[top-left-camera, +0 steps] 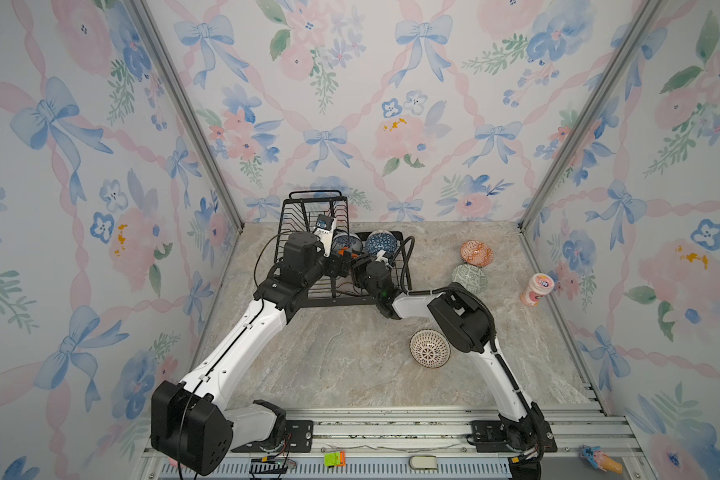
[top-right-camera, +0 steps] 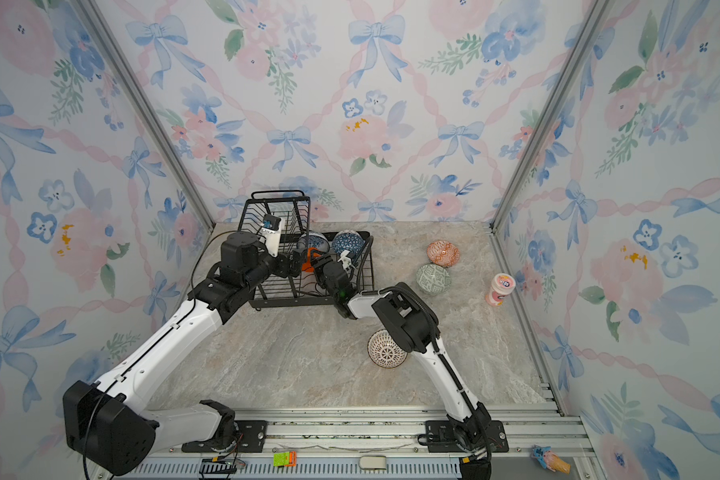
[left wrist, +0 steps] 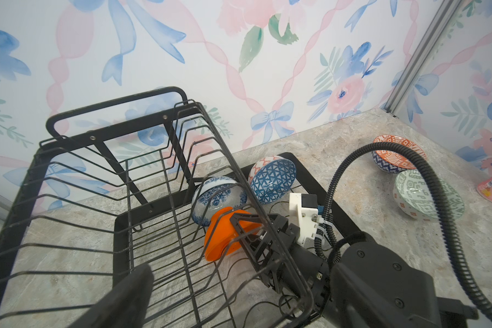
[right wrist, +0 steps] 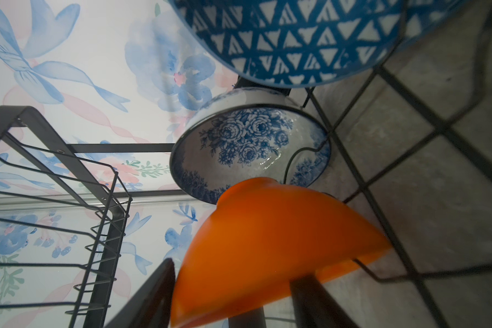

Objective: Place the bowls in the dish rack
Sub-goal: 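Hold the orange bowl upright in the rack slots with the right gripper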

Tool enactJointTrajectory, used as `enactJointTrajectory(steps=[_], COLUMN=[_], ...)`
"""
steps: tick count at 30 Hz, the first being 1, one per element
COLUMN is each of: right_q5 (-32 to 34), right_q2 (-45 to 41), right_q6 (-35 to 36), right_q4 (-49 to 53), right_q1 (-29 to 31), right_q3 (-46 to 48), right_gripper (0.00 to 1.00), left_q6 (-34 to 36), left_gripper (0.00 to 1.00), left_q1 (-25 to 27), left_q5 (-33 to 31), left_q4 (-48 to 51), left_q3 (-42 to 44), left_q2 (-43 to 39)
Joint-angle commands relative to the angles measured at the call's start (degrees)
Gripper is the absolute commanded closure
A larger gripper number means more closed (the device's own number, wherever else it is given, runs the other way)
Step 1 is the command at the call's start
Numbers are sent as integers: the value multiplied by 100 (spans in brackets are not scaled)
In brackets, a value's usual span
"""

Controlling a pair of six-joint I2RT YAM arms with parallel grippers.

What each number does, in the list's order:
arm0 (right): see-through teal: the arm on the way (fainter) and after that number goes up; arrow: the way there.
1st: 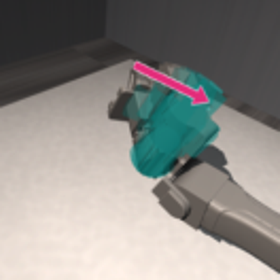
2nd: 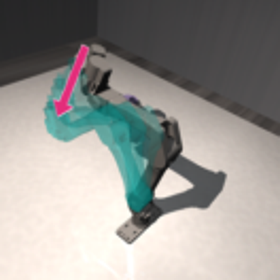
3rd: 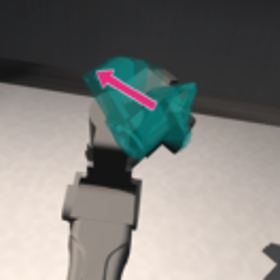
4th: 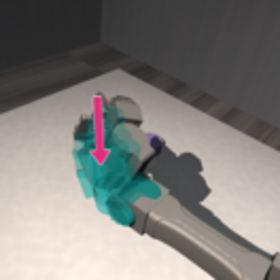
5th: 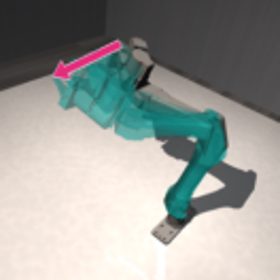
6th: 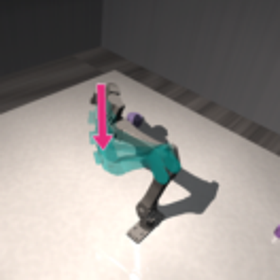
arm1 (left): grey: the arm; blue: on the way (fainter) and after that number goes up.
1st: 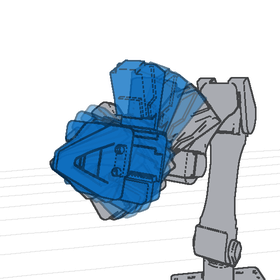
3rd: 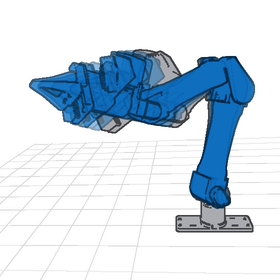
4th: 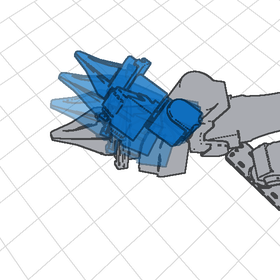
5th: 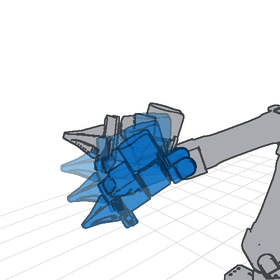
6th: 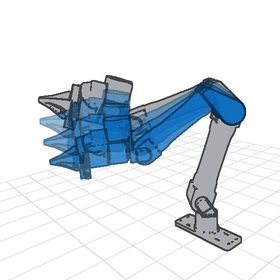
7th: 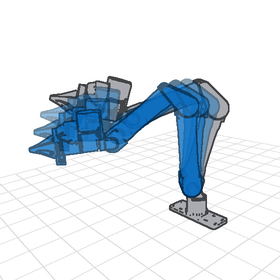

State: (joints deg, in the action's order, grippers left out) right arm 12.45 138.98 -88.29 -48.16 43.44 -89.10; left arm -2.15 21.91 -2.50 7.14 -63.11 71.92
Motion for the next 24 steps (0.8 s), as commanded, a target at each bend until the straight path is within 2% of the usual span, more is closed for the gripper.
enactJointTrajectory(steps=[1,9,16,18,24], right_q5=[12,12,-27,-50,-123], right_q2=[-307,-436,-584,-637,-957], right_q6=[126,239,320,315,268], right_q4=[35,-19,-108,-132,-213], right_q1=[-67,-100,-131,-145,-221], right_q3=[111,235,381,451,794], right_gripper=[31,18,0,3,4], left_q6=[-78,-92,-78,-81,-84], left_gripper=[2,2,2,2,2], left_q1=[-32,-35,-32,-35,-37], left_q5=[9,12,-4,-1,-14], left_q4=[118,113,119,115,118], left_q3=[125,132,124,130,128], left_q2=[-93,-99,-116,-120,-134])
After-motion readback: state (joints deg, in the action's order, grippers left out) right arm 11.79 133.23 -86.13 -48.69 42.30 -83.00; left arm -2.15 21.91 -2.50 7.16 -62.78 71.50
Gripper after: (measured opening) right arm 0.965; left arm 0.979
